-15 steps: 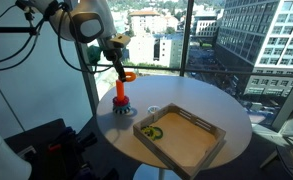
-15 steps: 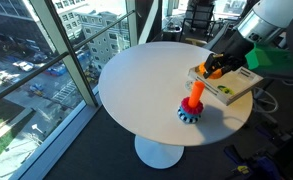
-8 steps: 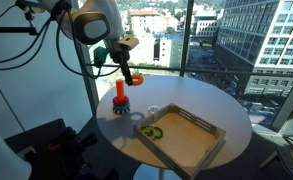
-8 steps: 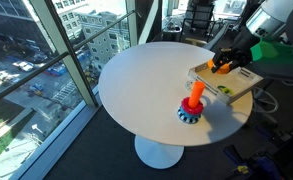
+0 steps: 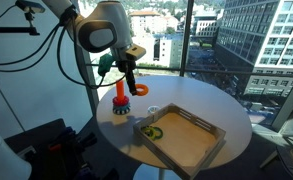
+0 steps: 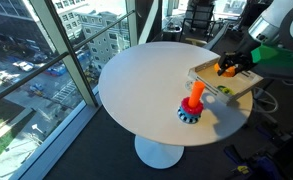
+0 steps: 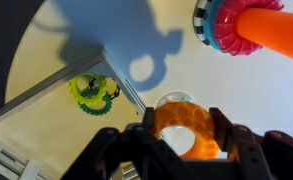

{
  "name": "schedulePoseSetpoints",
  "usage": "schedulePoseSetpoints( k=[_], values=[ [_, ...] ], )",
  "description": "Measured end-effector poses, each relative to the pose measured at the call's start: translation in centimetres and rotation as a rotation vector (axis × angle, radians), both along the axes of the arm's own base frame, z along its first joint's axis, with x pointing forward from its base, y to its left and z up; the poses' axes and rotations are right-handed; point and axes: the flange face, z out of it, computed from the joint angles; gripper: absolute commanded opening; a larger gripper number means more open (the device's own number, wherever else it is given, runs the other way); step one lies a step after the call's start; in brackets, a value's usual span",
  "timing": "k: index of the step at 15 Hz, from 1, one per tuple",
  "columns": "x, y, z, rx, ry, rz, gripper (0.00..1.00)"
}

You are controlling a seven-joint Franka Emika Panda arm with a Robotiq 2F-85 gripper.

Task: Take a ring off of the ring toss

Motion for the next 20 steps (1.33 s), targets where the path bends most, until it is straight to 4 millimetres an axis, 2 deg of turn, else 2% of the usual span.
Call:
schedulePoseSetpoints(
  k=[5,13,20],
  values=[
    [-0.3,-2.2,-2.9,0.001,0.064,-0.048,0.44],
    [-0.9,-2.9,-8.0,-0.012,0.163,-0.056,0.5],
    [-0.7,-3.6,-10.2,-0.021,0.203,-0.071,0.51]
  ],
)
